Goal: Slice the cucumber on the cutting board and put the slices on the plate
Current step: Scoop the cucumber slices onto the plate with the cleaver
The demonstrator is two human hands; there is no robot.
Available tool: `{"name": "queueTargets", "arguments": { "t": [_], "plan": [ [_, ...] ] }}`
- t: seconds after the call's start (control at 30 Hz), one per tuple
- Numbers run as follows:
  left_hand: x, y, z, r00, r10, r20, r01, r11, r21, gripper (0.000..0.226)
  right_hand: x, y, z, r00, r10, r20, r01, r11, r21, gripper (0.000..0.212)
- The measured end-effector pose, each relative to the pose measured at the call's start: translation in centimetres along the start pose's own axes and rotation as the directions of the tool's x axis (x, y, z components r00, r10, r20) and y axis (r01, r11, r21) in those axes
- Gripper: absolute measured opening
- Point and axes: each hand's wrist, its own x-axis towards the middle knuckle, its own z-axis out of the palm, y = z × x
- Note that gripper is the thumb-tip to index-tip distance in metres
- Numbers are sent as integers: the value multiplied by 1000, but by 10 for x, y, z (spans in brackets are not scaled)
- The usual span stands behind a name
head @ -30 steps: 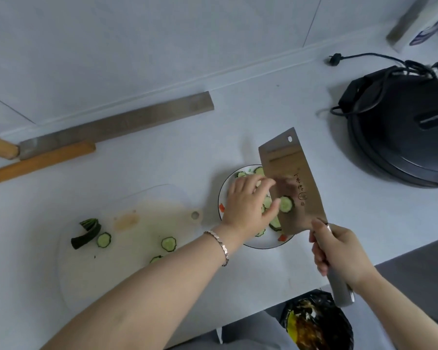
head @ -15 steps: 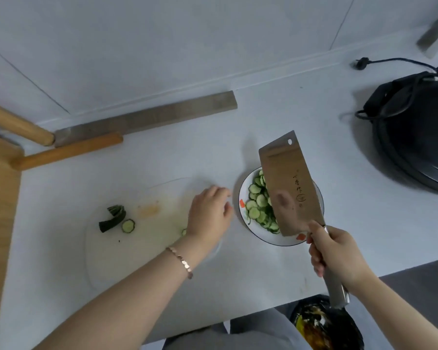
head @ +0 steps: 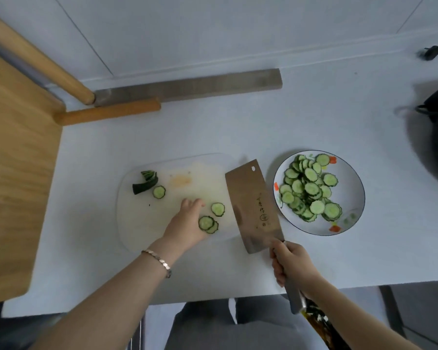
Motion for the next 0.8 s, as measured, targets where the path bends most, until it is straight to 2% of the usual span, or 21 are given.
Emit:
{"name": "queueTargets", "arguments": {
  "t": [0.13,0.27,0.37,0.53,0.57,0.63,0.7,0.73,0.8],
  "plan": [
    [1,2,13,991,32,-127,-50,989,-140,34,1,5,8,999,13,39,-13,1000,-18,34],
    [5,18,20,976,-38,-213,-23,960,-278,45,1,9,15,997,35,67,-32,998,-49,36],
    [13,26,22,975,-65,-214,-9,944,-329,51,2,8,20,996,39,82,-34,997,-70,37],
    [13,26,13,985,11,-170,-65,947,-316,56,2,3,25,994,61,91,-59,998,-22,32],
    [11,24,9,981,20,-192,-87,934,-347,57,1,1,26,992,70,105,-70,998,-4,30],
    [8,16,-3,944,-7,-329,-128,913,-388,50,0,-2,26,986,86,140,-91,995,29,30],
    [8,-1,-16,869,-86,-487,-83,945,-315,37,2,-7,30,983,86,162,-93,995,33,32],
    [11,-13,-23,847,-127,-516,-5,969,-247,33,3,-10,32,982,82,168,-89,995,35,33],
    [17,-37,-35,874,-185,-450,178,982,-57,34,7,-15,39,982,74,176,-83,996,43,34]
  ]
}}
